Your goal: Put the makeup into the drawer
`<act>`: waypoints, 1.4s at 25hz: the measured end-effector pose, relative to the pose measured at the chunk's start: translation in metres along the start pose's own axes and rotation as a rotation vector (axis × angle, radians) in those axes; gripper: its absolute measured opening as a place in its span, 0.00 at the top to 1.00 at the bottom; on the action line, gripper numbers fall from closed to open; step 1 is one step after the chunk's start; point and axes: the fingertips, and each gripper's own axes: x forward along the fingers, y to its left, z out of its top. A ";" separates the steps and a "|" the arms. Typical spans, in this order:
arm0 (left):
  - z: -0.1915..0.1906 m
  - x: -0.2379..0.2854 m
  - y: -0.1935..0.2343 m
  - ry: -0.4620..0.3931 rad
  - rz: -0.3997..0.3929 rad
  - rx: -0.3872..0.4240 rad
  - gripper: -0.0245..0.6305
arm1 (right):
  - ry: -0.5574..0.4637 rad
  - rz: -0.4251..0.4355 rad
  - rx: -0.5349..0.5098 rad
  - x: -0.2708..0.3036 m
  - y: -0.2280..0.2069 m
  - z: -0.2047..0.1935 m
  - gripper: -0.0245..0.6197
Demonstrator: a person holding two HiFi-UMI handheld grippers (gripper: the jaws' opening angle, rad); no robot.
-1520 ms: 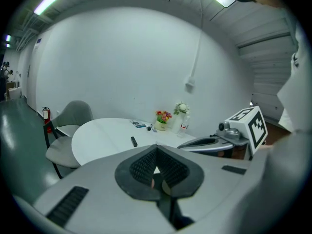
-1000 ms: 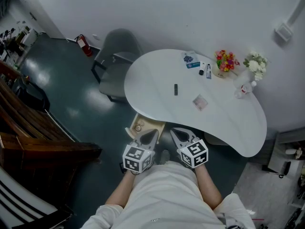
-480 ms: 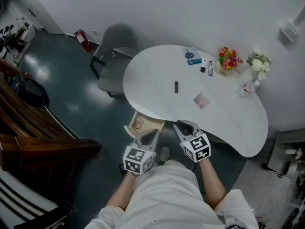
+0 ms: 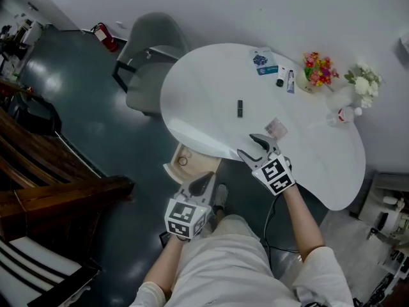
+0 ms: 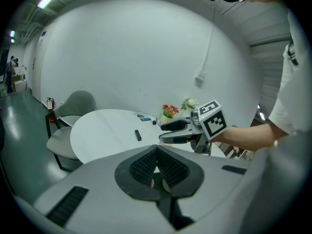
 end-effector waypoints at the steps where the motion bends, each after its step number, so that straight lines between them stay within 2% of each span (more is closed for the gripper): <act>1: 0.000 0.003 0.003 -0.002 -0.003 -0.005 0.95 | 0.016 0.026 -0.039 0.008 -0.004 -0.002 0.57; 7: -0.009 0.027 0.019 0.025 -0.016 -0.013 0.95 | 0.137 0.116 -0.223 0.058 -0.037 -0.024 0.47; 10: -0.016 0.039 0.025 0.048 -0.023 -0.018 0.95 | 0.188 0.145 -0.273 0.082 -0.058 -0.036 0.44; 17: -0.041 0.059 0.036 0.116 -0.038 -0.038 0.95 | 0.299 0.207 -0.338 0.131 -0.097 -0.059 0.39; 23: -0.050 0.061 0.041 0.137 -0.029 -0.053 0.95 | 0.359 0.251 -0.396 0.163 -0.119 -0.067 0.39; 31: -0.056 0.059 0.045 0.142 -0.020 -0.074 0.95 | 0.454 0.326 -0.429 0.175 -0.117 -0.077 0.39; 35: -0.056 0.056 0.047 0.138 -0.011 -0.083 0.95 | 0.485 0.361 -0.397 0.176 -0.115 -0.081 0.39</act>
